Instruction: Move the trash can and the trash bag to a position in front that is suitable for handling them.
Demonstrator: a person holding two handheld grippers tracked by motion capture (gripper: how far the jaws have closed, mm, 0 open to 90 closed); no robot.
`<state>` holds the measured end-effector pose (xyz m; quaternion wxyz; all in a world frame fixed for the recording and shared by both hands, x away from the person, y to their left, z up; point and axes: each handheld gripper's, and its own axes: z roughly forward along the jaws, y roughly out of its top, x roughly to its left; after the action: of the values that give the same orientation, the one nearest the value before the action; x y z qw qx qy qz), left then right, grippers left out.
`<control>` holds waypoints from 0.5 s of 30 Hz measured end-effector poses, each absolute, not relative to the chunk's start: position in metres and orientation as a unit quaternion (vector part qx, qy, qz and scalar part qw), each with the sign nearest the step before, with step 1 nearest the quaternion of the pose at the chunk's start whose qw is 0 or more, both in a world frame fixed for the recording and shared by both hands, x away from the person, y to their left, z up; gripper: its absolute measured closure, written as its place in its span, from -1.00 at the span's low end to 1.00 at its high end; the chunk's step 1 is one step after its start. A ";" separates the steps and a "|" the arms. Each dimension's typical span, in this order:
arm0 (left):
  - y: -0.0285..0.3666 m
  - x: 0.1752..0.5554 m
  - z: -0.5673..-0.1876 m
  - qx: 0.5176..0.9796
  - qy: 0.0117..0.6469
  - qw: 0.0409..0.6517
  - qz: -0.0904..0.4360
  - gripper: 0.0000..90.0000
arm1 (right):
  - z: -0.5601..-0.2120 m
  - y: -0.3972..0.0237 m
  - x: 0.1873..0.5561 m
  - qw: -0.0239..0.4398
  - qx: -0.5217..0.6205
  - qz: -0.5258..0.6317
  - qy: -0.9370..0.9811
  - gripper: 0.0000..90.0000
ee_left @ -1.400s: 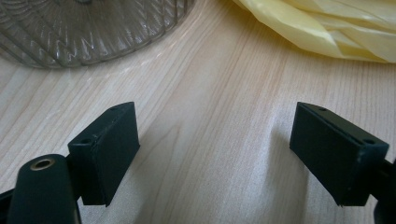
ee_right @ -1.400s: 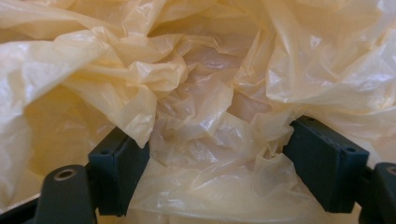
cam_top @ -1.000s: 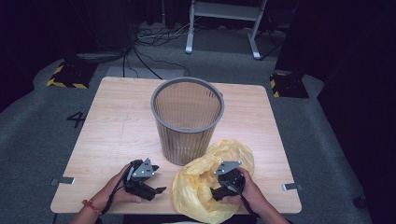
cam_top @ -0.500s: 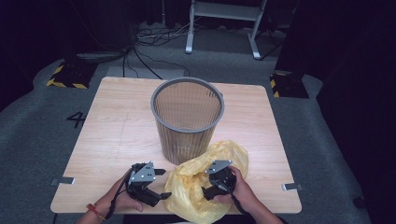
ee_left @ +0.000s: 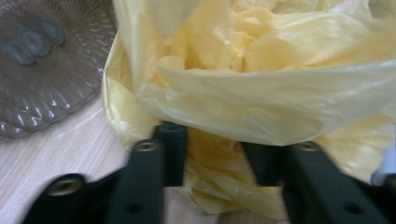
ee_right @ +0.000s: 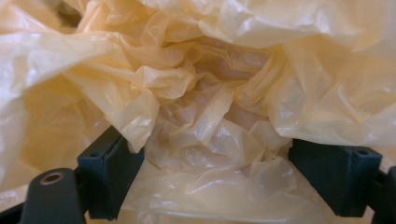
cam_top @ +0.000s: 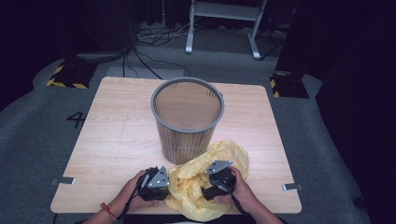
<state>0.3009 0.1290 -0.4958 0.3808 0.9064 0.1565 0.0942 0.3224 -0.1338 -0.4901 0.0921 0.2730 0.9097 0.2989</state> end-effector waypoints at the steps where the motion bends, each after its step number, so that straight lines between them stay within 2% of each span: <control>1: 0.129 0.302 -0.496 0.905 0.157 0.383 0.093 0.67 | -0.490 -0.134 0.322 0.091 0.271 0.298 0.911 -0.58; 4: 0.130 0.302 -0.496 0.908 0.156 0.376 0.101 0.86 | -0.488 -0.137 0.322 0.091 0.265 0.298 0.913 -0.54; 6: 0.130 0.302 -0.496 0.909 0.155 0.372 0.105 0.92 | -0.483 -0.138 0.321 0.091 0.258 0.300 0.914 -0.53; 15: 0.133 0.304 -0.496 0.909 0.162 0.365 0.117 0.95 | -0.452 -0.161 0.311 0.100 0.243 0.330 0.907 -0.46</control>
<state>0.3041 0.1330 -0.4955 0.3651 0.9093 0.1615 0.1169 0.3114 -0.1605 -0.4518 0.1000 0.2434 0.9067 0.3297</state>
